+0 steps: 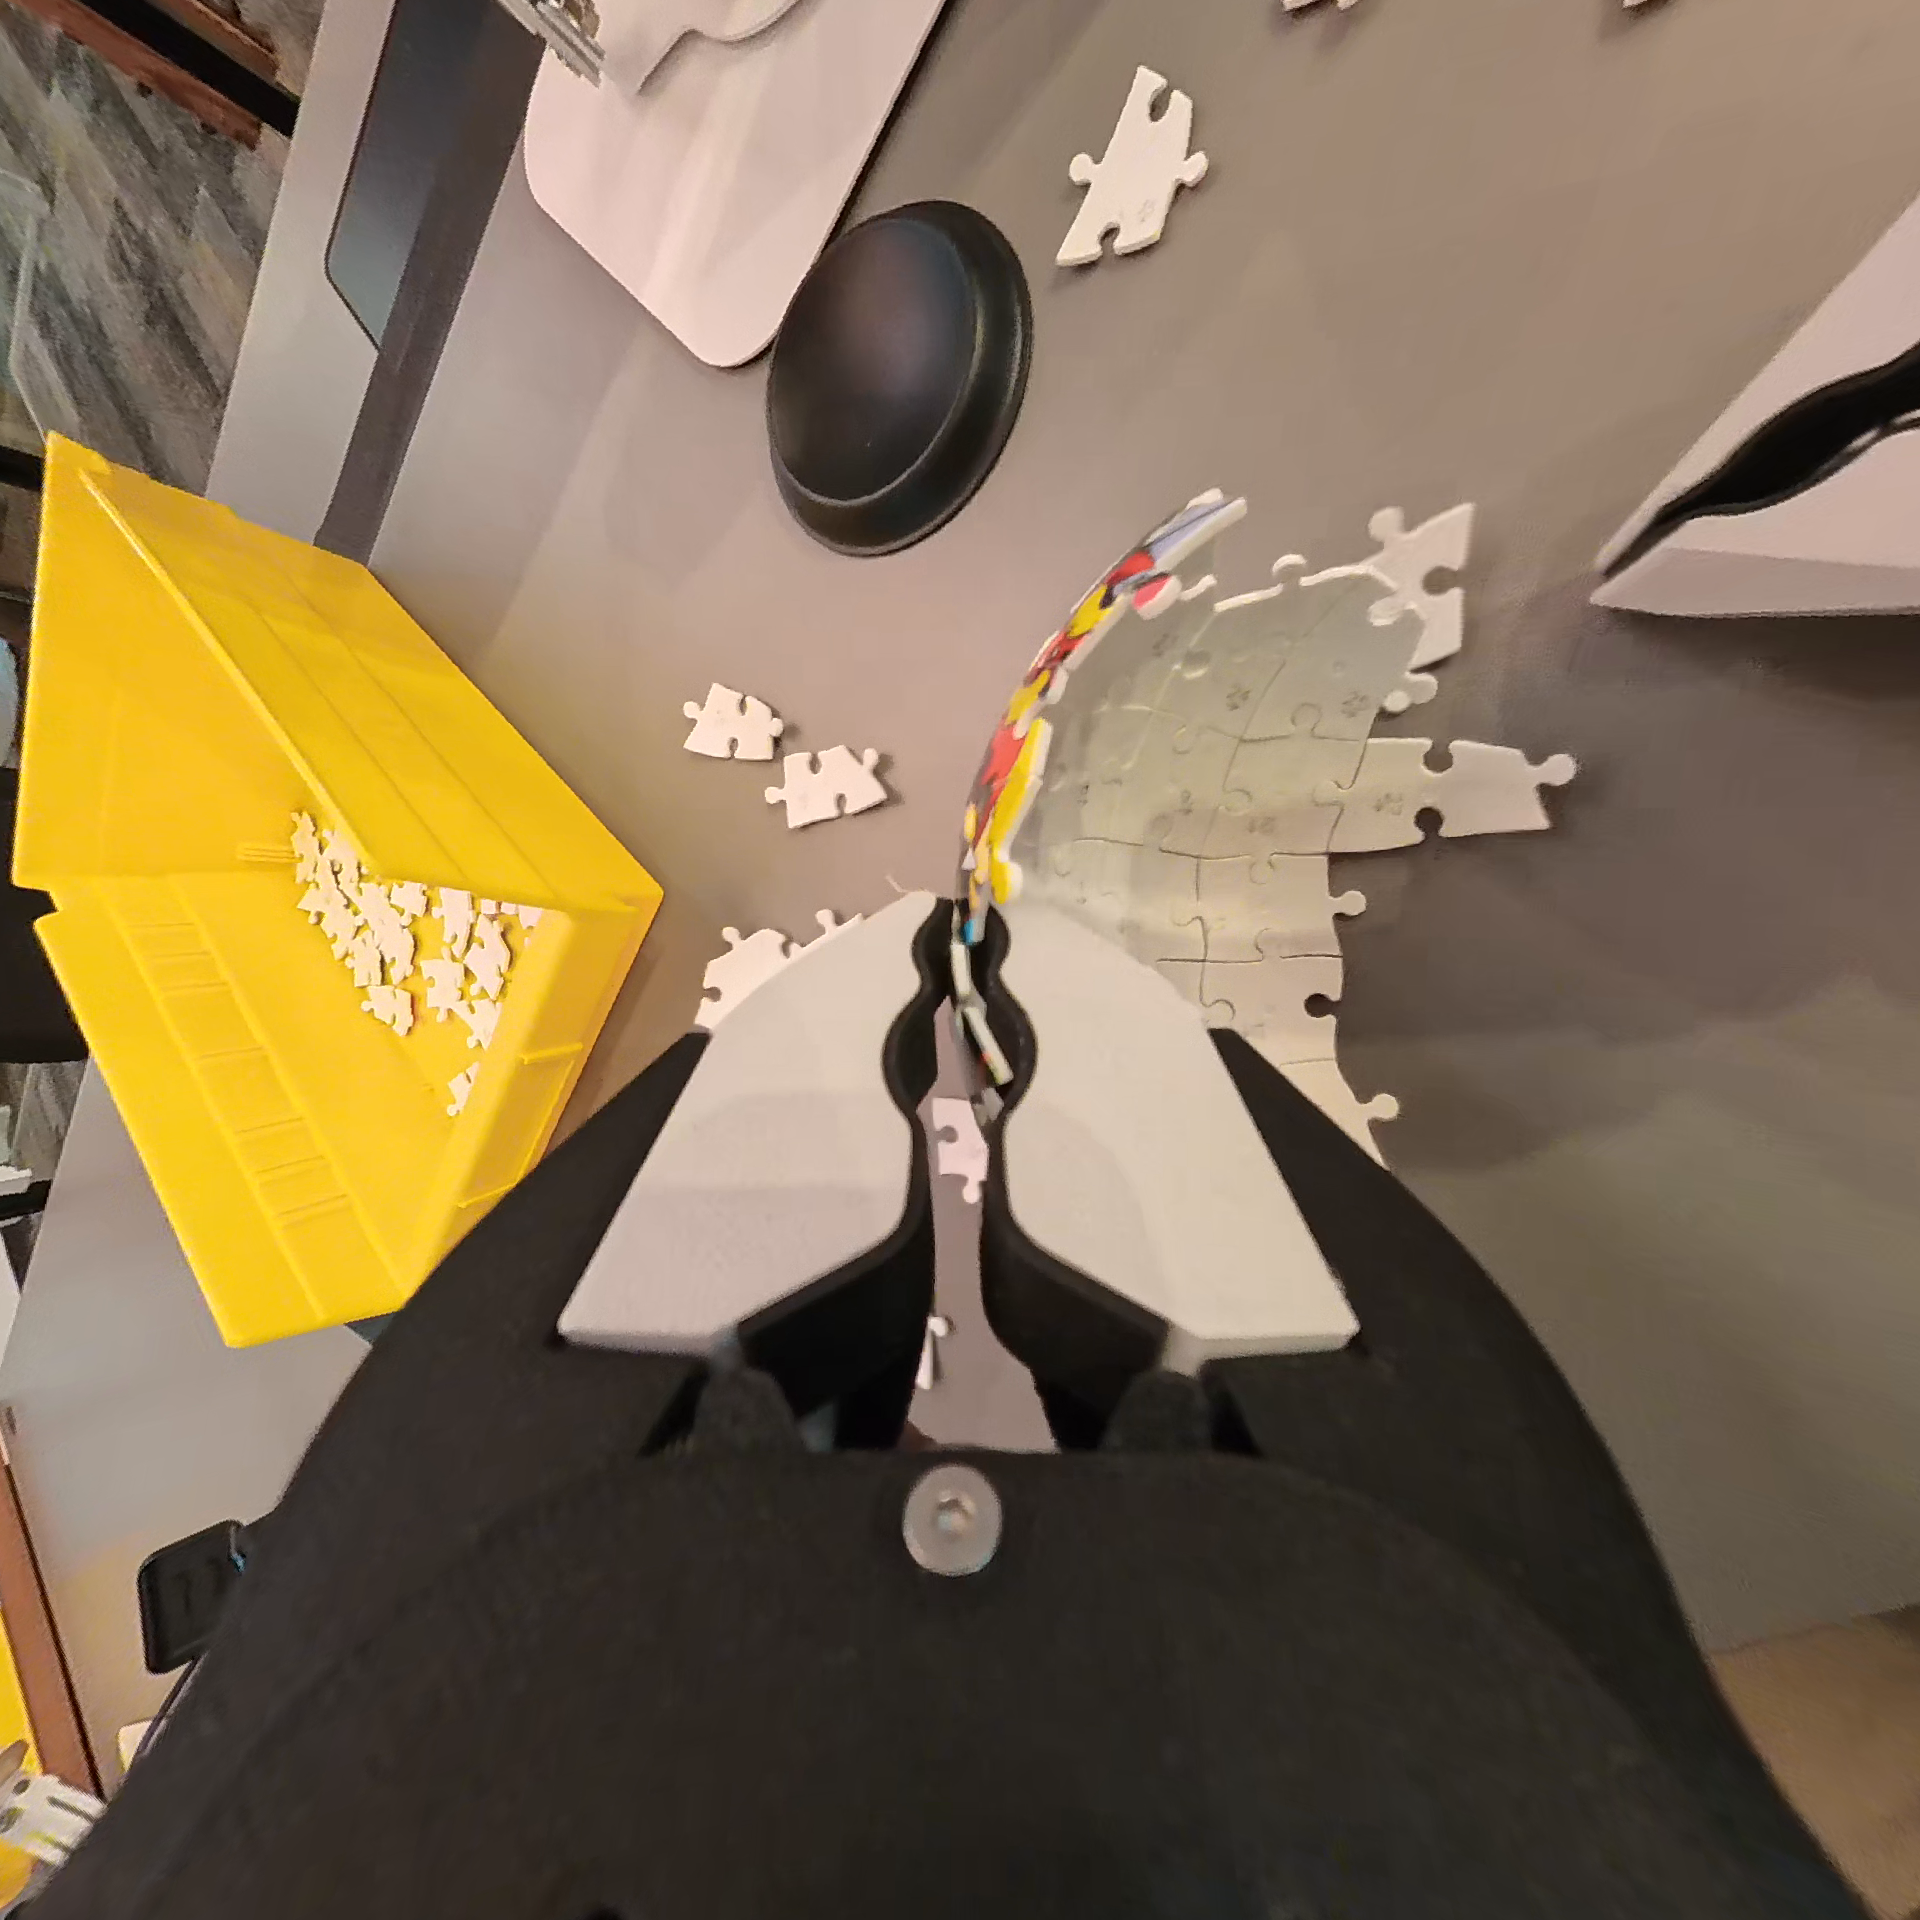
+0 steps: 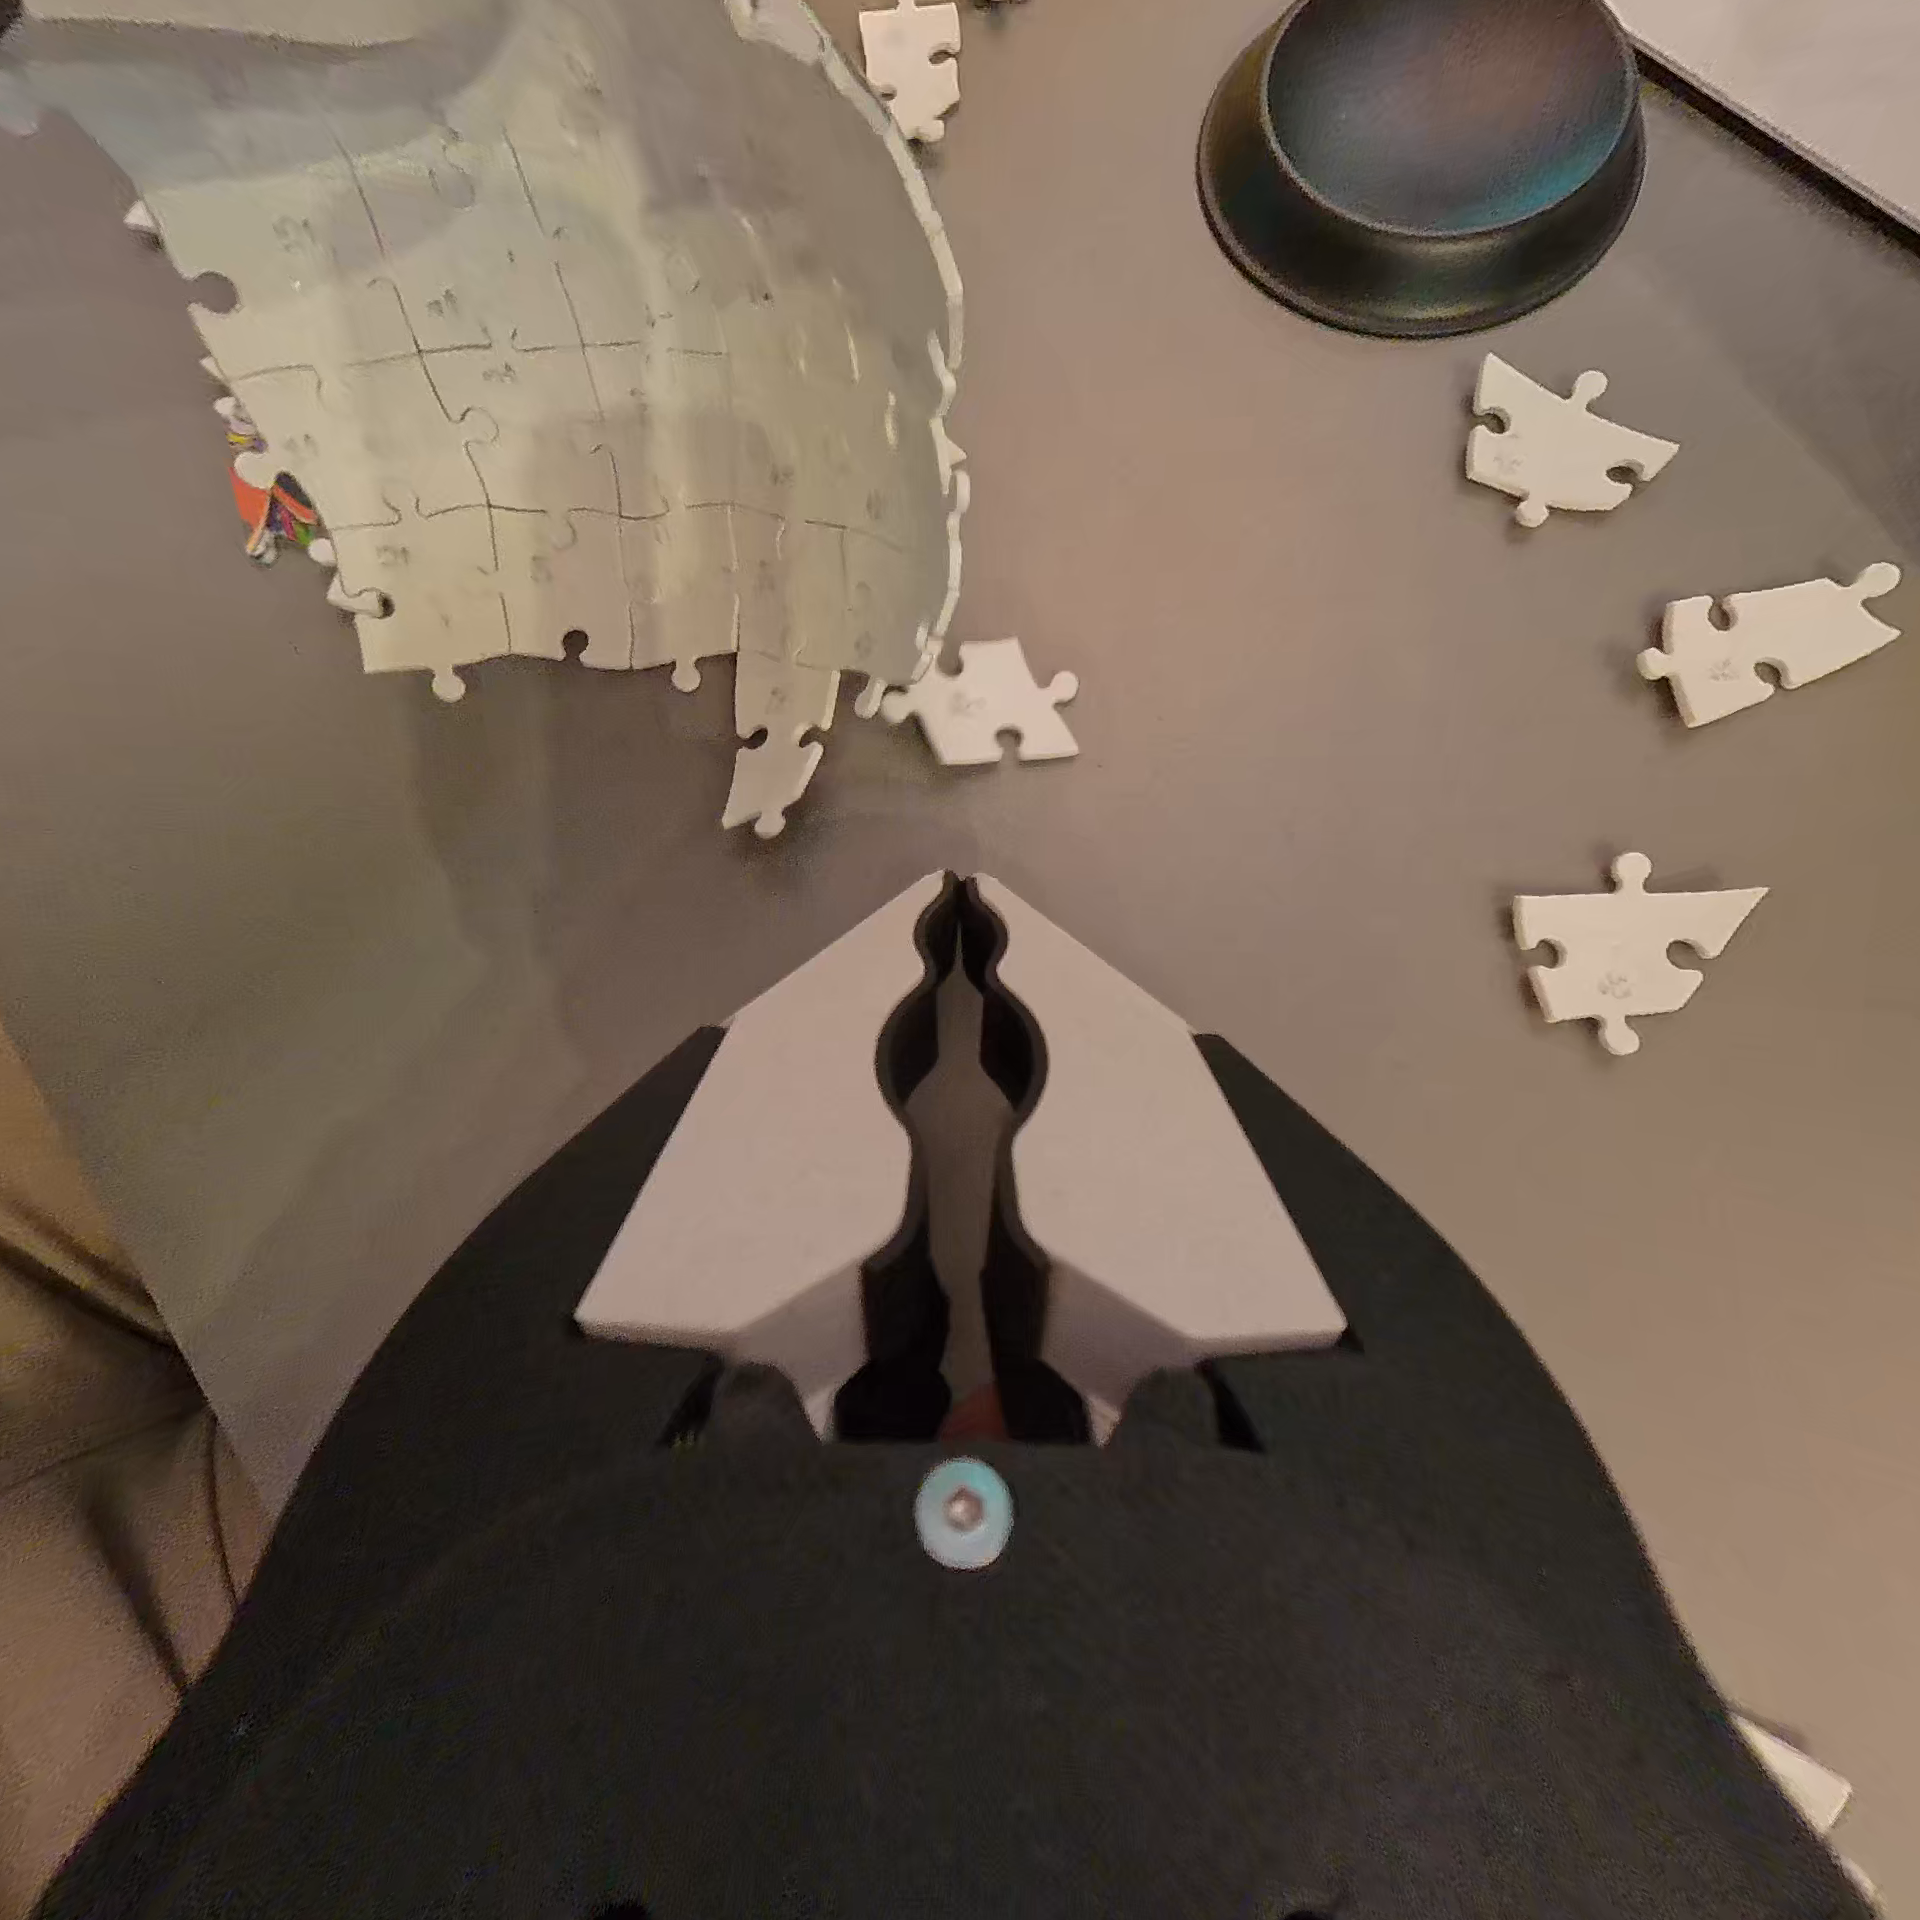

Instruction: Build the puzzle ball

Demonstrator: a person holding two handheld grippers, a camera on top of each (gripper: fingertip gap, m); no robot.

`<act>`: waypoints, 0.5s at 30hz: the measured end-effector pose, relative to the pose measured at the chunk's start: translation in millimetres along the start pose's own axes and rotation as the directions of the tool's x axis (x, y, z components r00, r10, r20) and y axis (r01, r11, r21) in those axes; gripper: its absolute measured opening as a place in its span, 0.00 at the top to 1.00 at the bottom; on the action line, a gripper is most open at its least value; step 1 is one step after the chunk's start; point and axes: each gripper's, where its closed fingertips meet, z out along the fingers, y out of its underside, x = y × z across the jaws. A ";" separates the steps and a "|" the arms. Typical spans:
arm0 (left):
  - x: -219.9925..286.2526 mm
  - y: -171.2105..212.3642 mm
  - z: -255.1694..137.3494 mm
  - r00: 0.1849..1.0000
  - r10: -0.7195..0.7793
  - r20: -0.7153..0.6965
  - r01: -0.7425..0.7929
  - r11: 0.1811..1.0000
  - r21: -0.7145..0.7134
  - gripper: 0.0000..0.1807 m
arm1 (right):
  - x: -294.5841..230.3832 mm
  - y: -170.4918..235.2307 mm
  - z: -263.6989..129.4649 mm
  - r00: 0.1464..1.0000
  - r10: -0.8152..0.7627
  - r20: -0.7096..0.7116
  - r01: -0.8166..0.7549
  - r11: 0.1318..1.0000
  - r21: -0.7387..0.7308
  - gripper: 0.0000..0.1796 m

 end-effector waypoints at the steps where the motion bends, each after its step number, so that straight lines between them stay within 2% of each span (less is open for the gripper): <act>1: -1.2 0.2 -0.2 1.000 -0.001 0.001 0.001 1.000 0.002 0.98 | 0.2 -0.2 -1.3 1.000 -0.001 0.004 0.001 1.000 0.001 1.00; 5: -5.3 3.2 0.4 1.000 -0.006 0.005 0.006 1.000 0.001 0.98 | 7.3 -8.9 -6.3 1.000 0.001 -0.006 0.000 0.999 0.032 1.00; 7: -7.5 5.5 0.8 1.000 -0.019 0.003 0.019 1.000 0.001 0.98 | 12.0 -11.3 -3.3 1.000 0.011 -0.002 -0.011 1.000 0.029 0.88; 8: -8.8 6.9 0.8 1.000 -0.023 0.005 0.023 1.000 0.002 0.98 | 12.6 -13.2 -1.1 1.000 0.011 0.007 -0.011 1.000 0.028 0.87; 15: -15.6 13.9 1.0 0.999 -0.050 0.007 0.050 0.999 0.002 0.98 | 22.8 -24.9 23.2 0.999 0.010 0.038 -0.010 1.000 -0.004 0.85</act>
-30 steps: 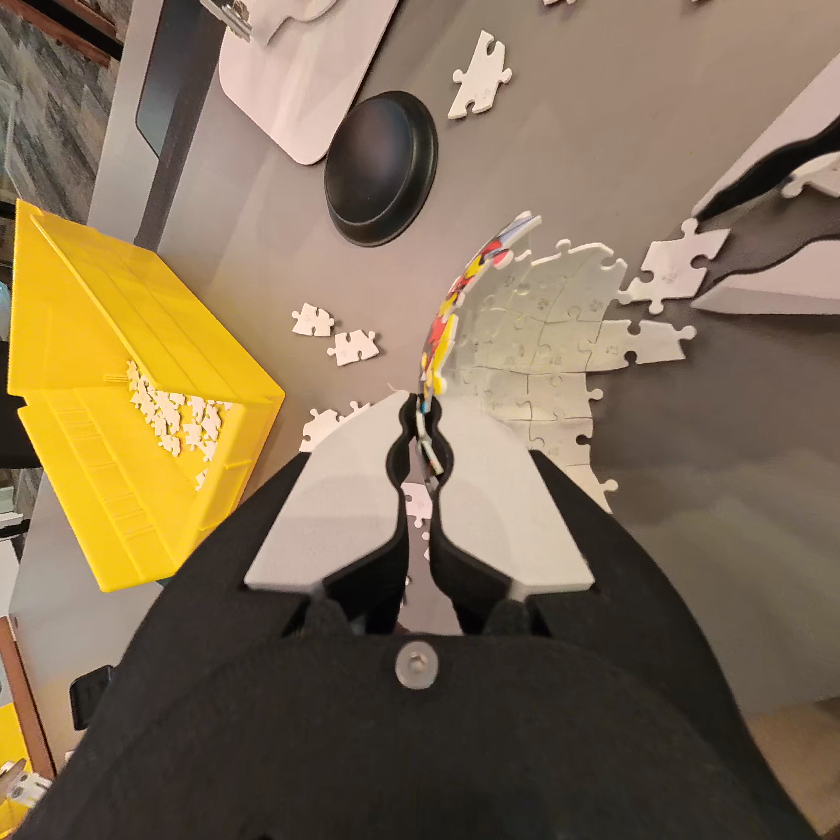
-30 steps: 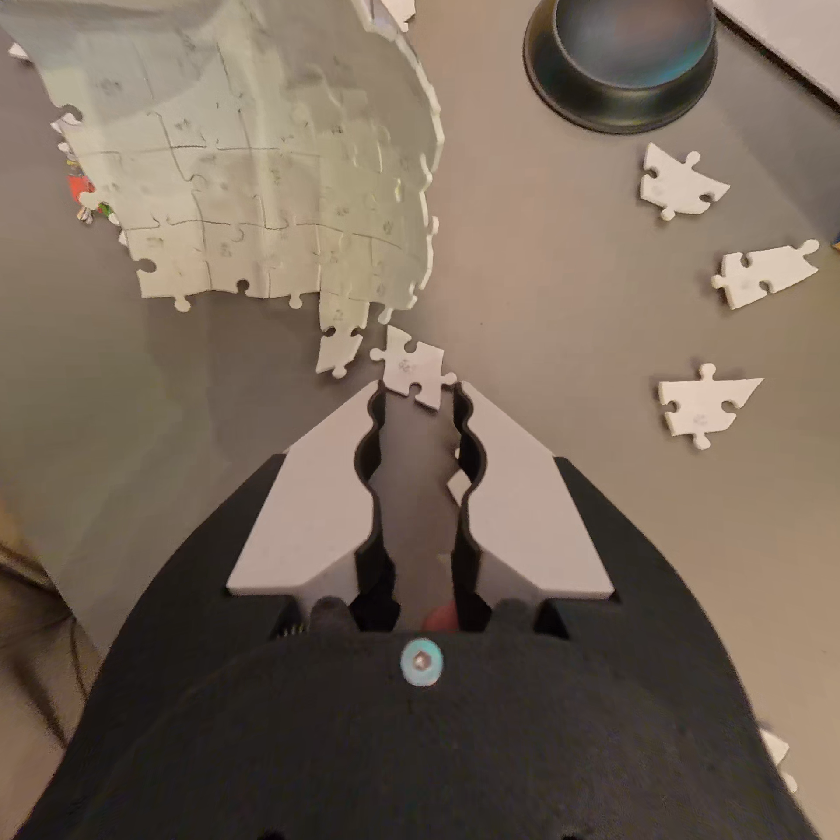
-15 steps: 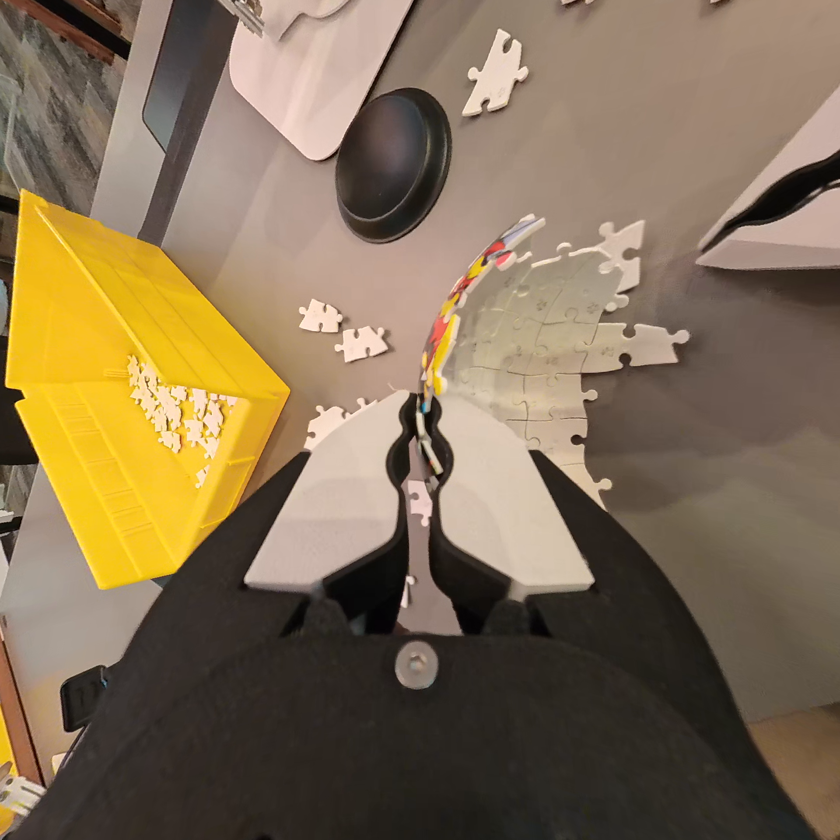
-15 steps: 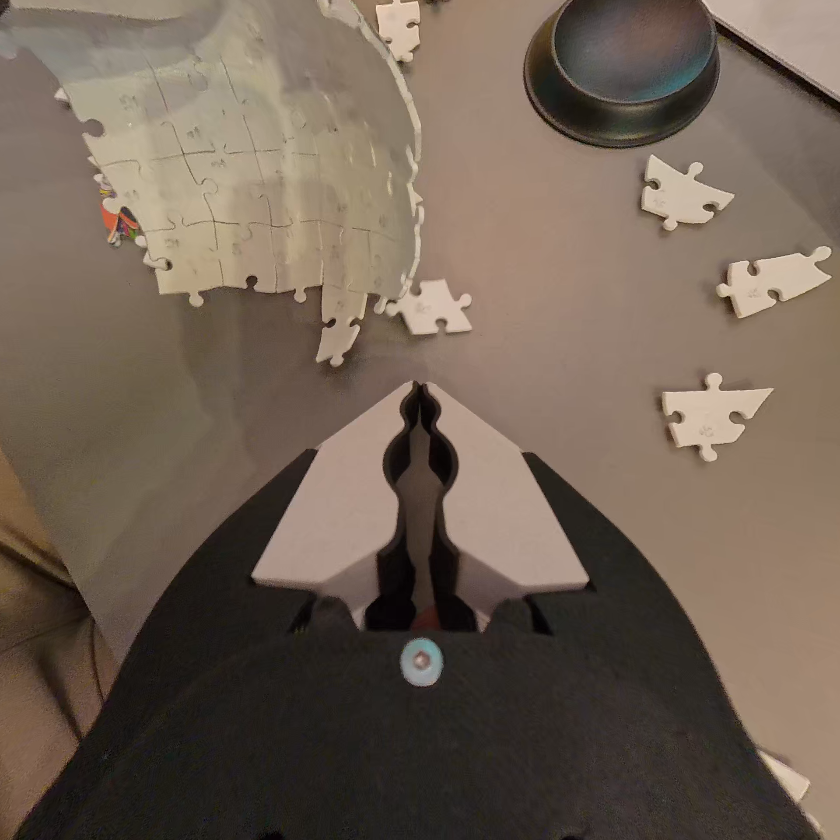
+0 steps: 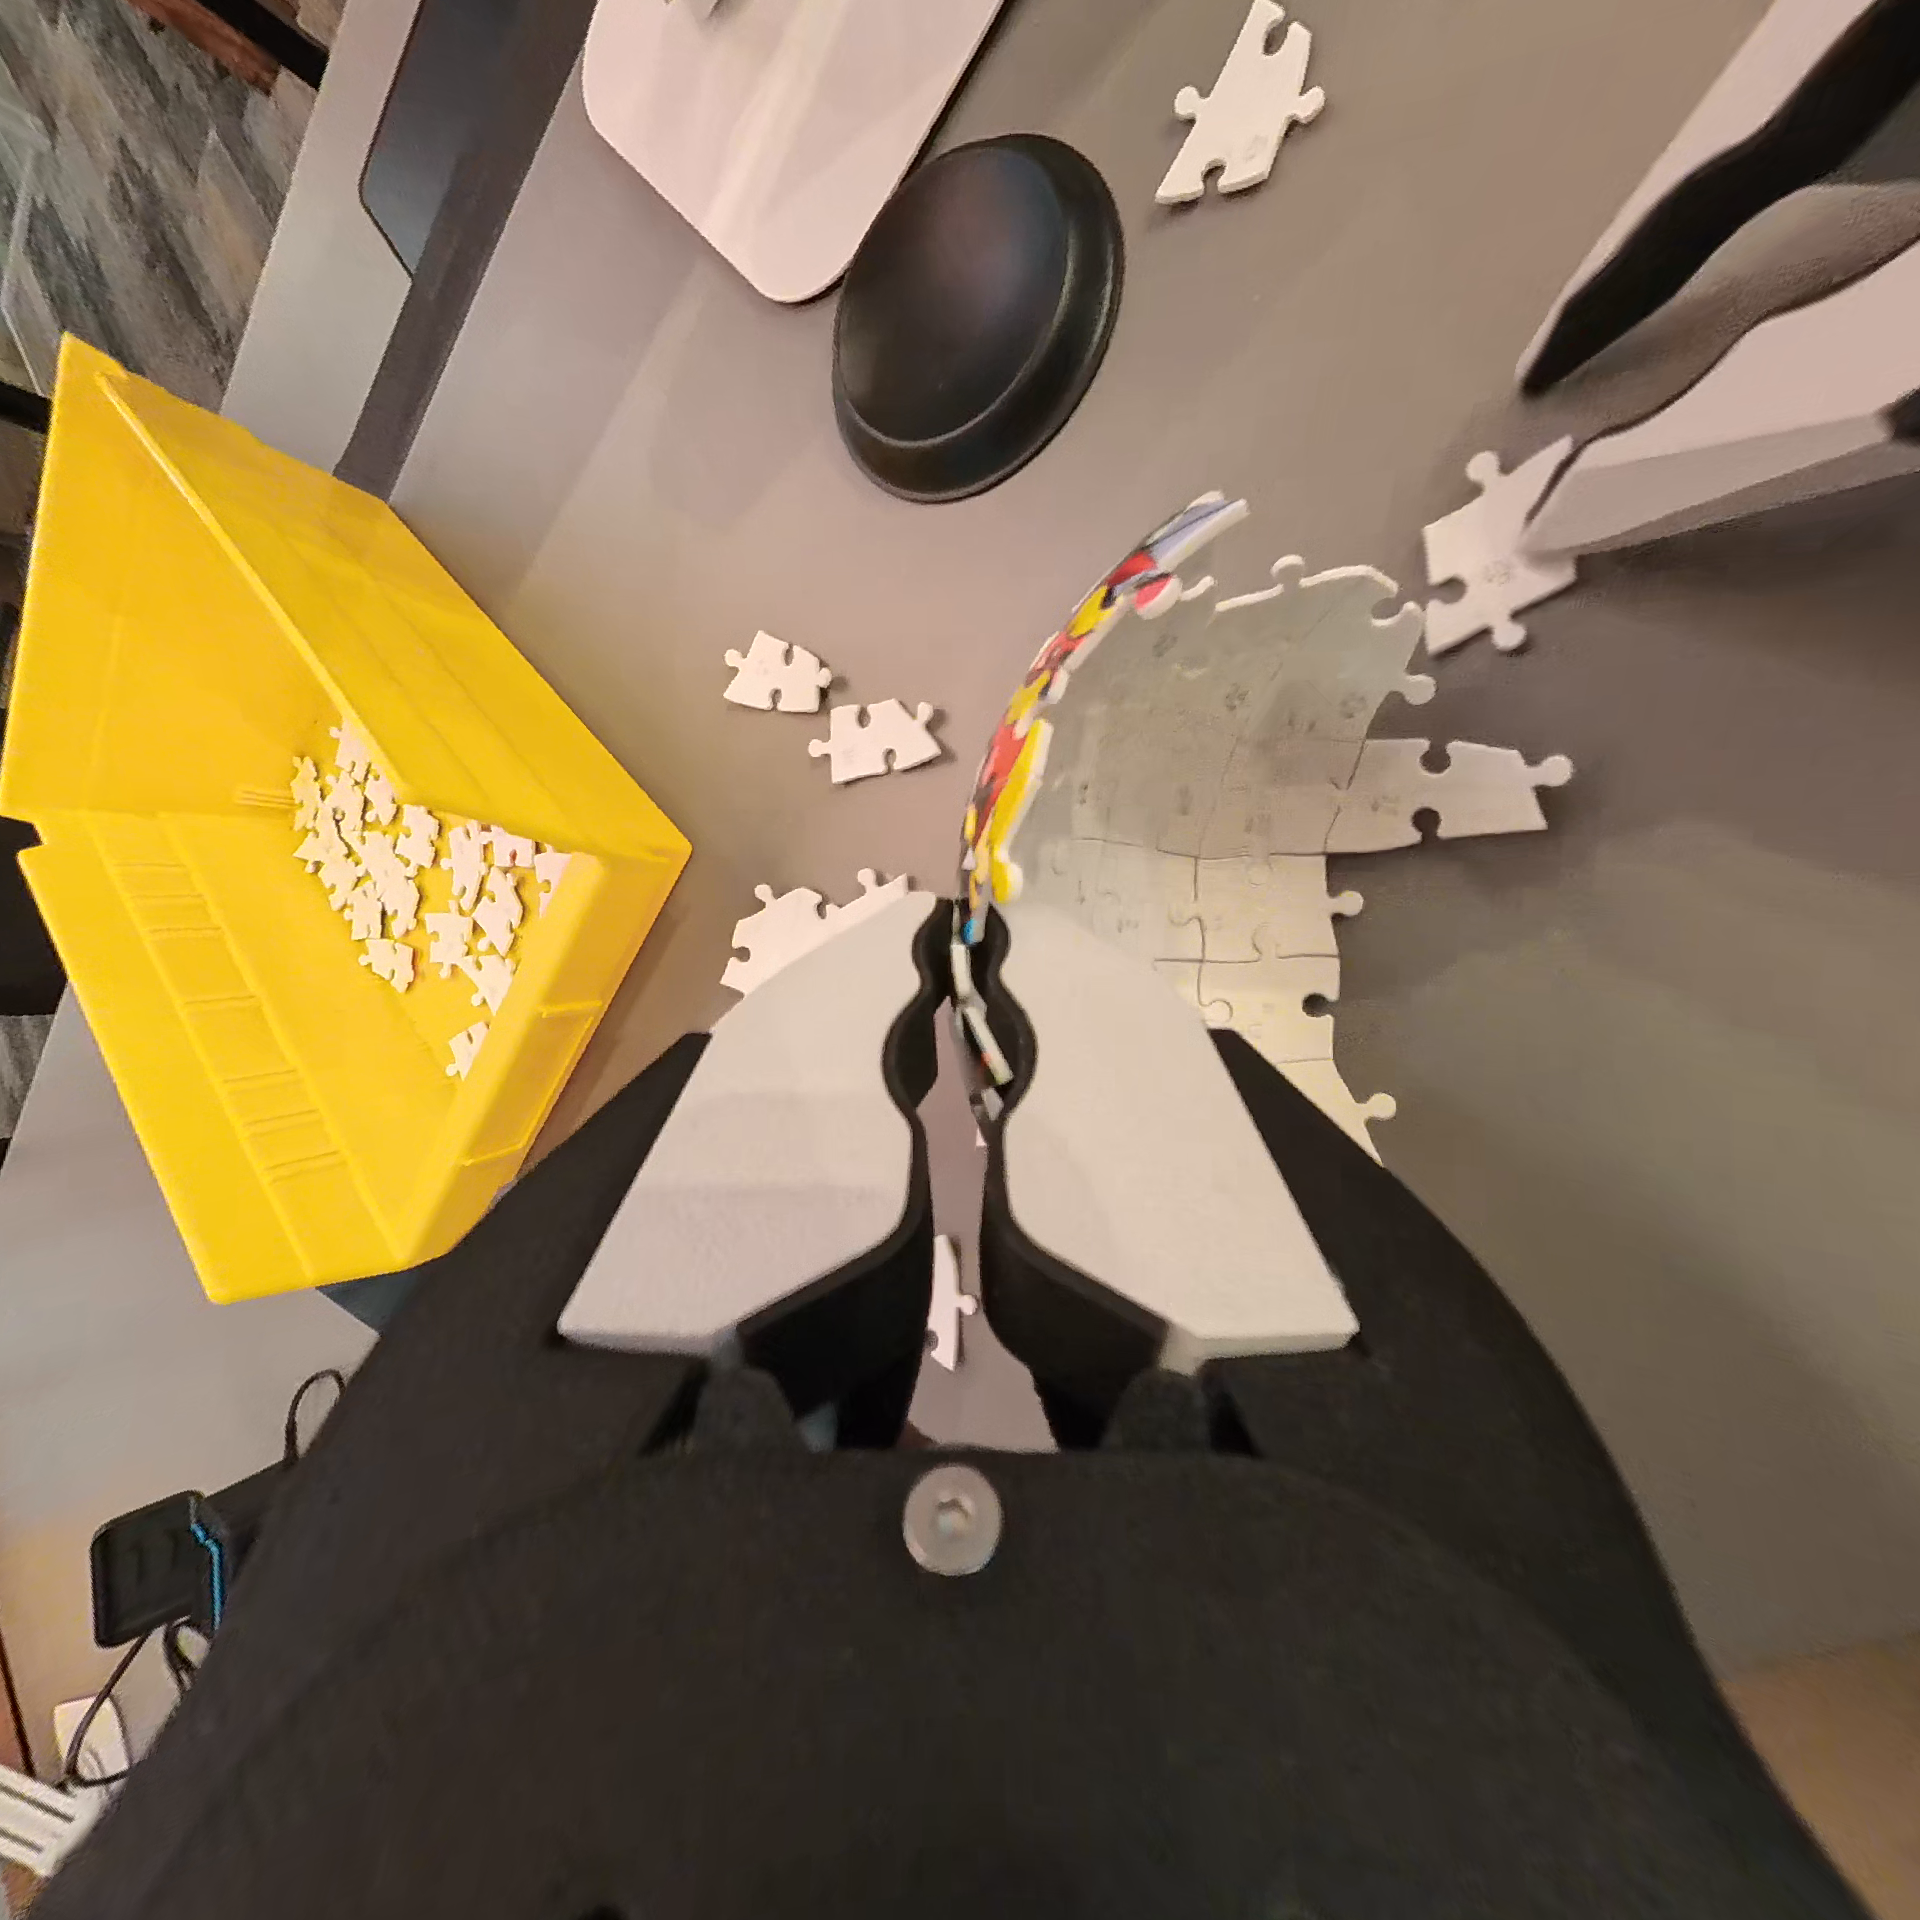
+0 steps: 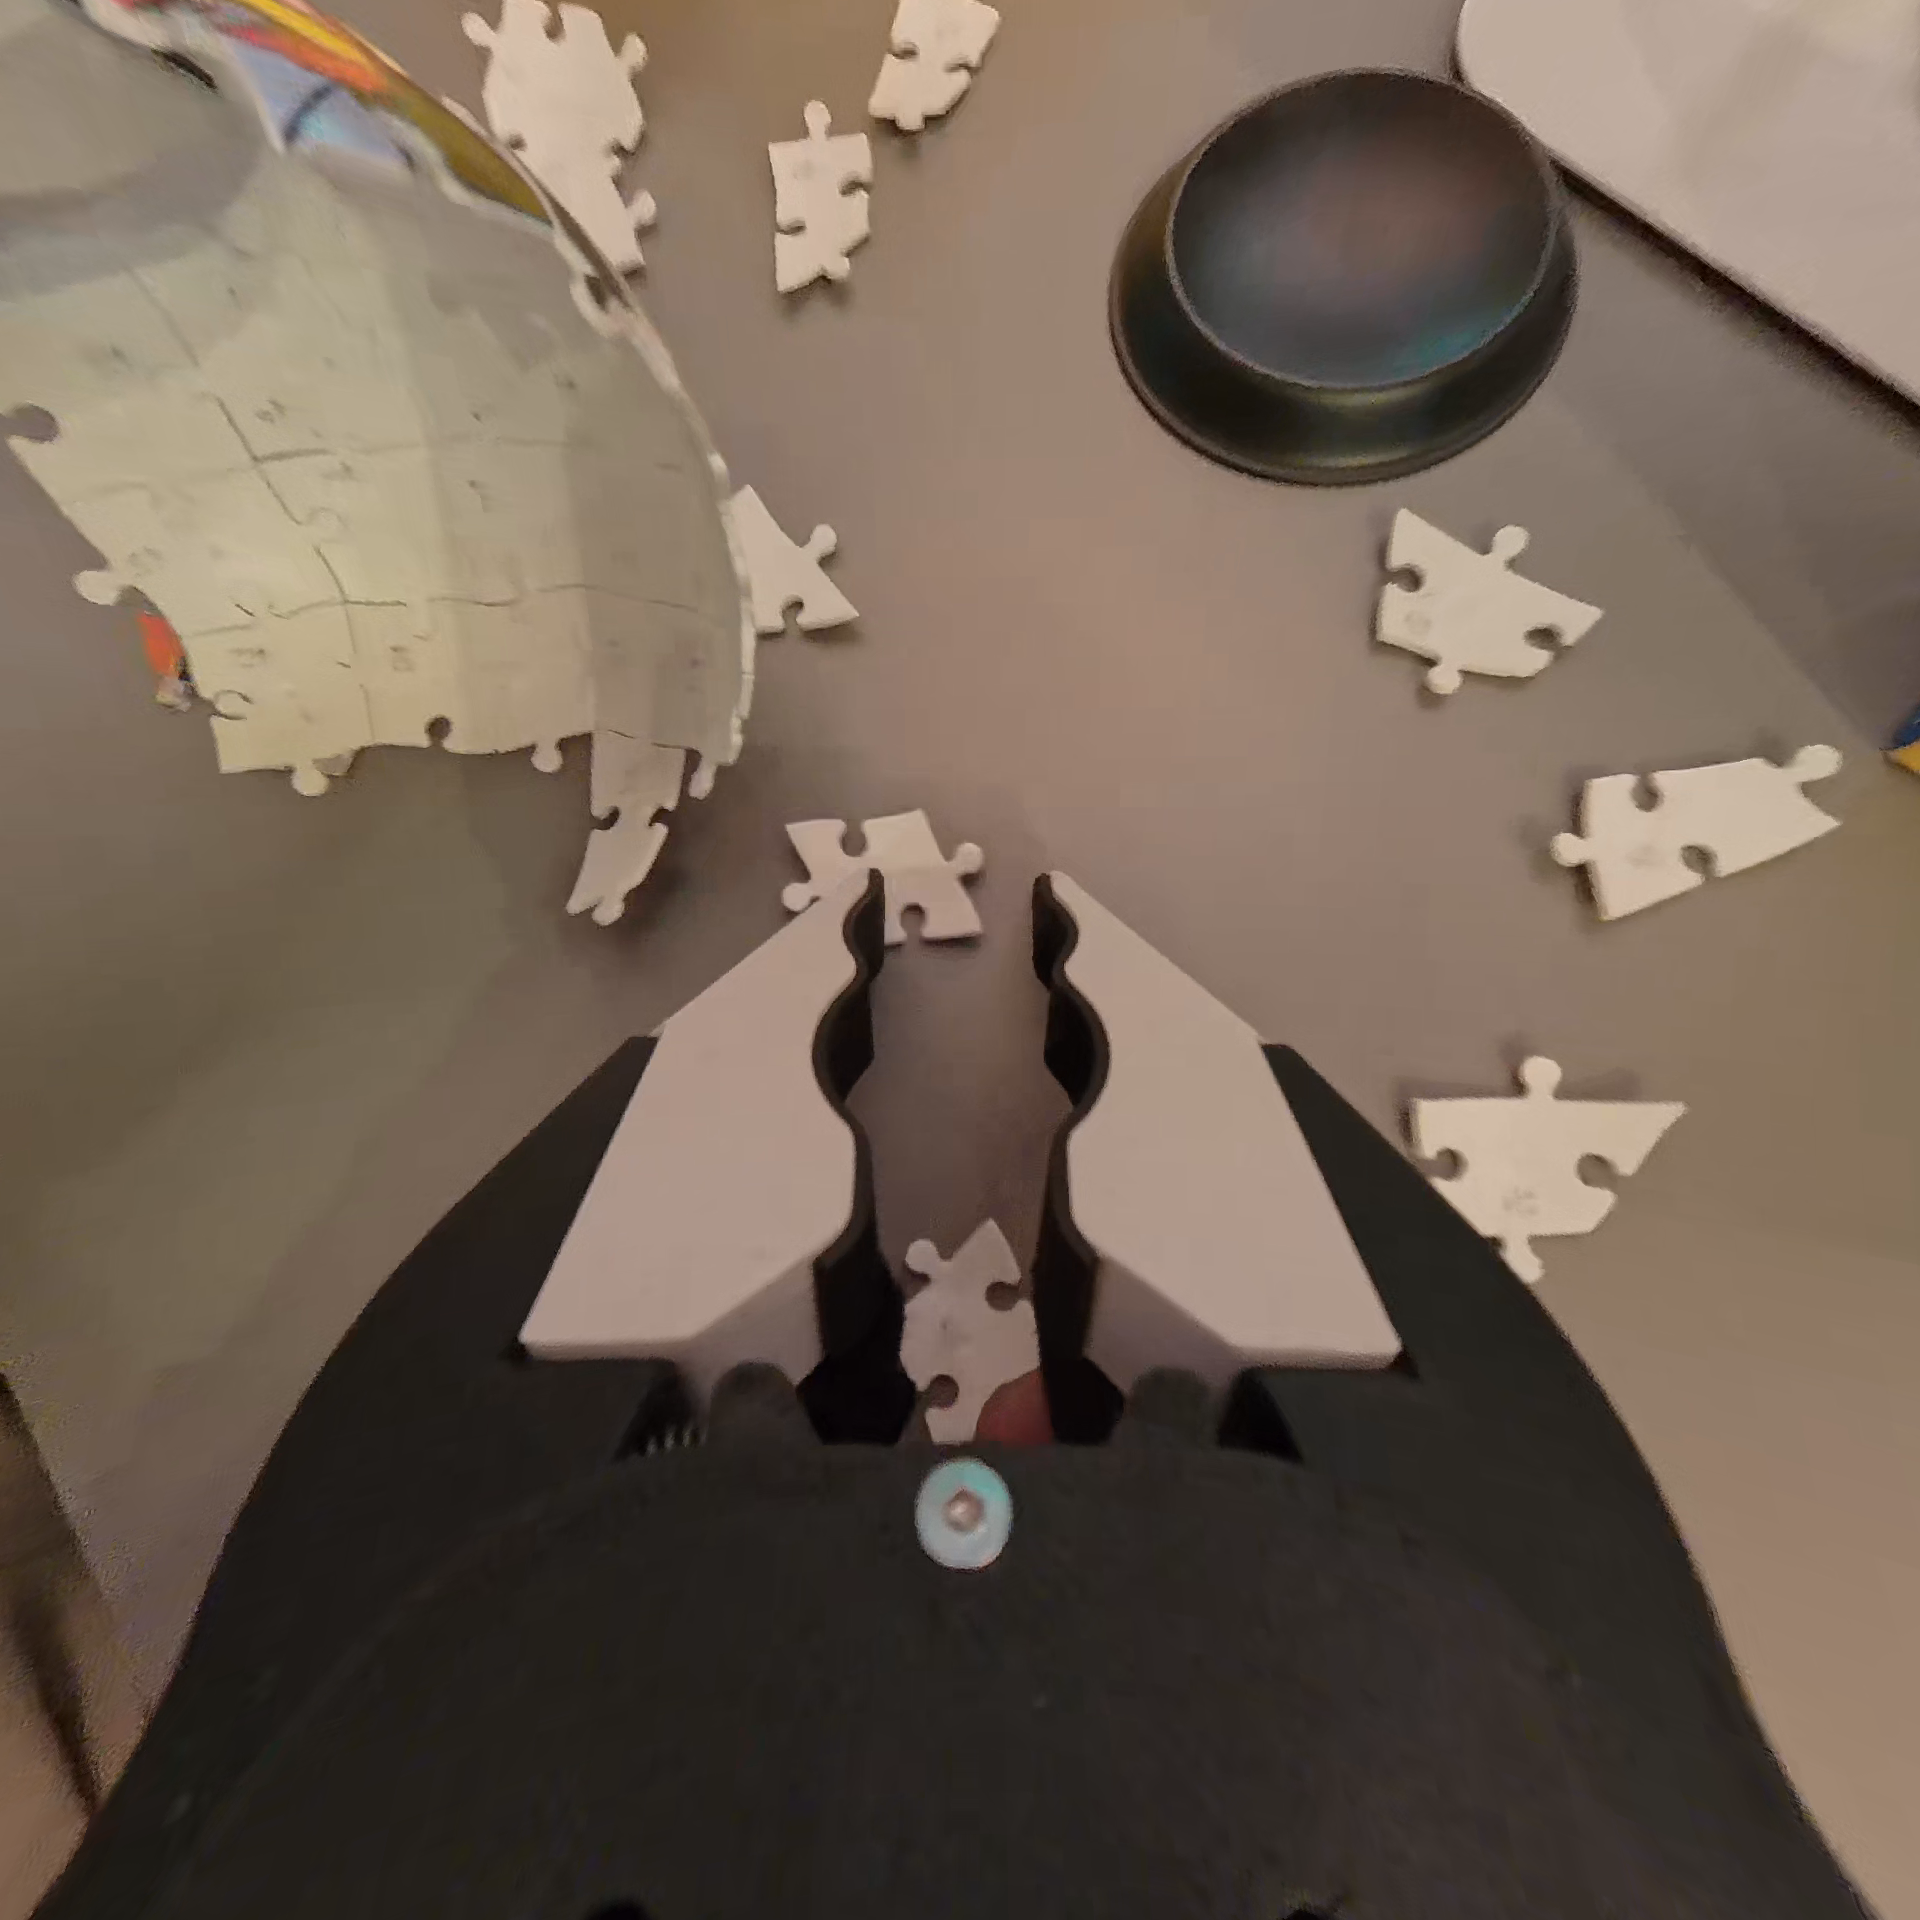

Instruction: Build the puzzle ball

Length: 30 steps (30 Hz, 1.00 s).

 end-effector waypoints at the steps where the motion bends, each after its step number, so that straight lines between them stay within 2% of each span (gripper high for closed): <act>1: -0.6 0.7 0.0 1.000 -0.001 0.001 0.001 1.000 0.000 0.98 | -2.0 -1.7 2.0 1.000 0.011 0.016 -0.011 1.000 0.006 0.86; 3: -1.5 2.2 0.2 1.000 -0.008 0.000 0.008 1.000 0.002 0.98 | -5.0 -1.9 4.1 1.000 0.013 0.027 -0.013 1.000 0.003 0.95; 7: -2.5 4.9 3.5 1.000 -0.018 -0.004 0.018 1.000 0.003 0.98 | -5.4 -1.9 4.7 0.999 0.022 0.031 -0.023 1.000 0.020 1.00; 20: -5.4 9.9 5.0 0.997 -0.070 -0.023 0.071 0.997 0.031 0.98 | -11.9 -7.8 -12.1 1.000 0.003 0.029 -0.005 0.998 0.059 1.00; 22: -6.9 10.6 3.9 0.996 -0.088 -0.024 0.089 0.995 0.046 0.98 | -10.0 -5.7 -11.3 0.998 0.050 0.042 -0.052 0.997 0.049 0.87; 23: -7.2 11.7 3.5 0.995 -0.094 -0.026 0.095 0.994 0.048 0.98 | -9.1 -4.1 -10.7 0.996 0.078 0.053 -0.080 0.996 0.039 0.84; 30: -6.7 16.0 3.2 0.993 -0.111 -0.030 0.113 0.992 0.058 0.98 | -10.0 2.4 -2.9 0.996 0.082 0.038 -0.082 0.997 0.003 0.84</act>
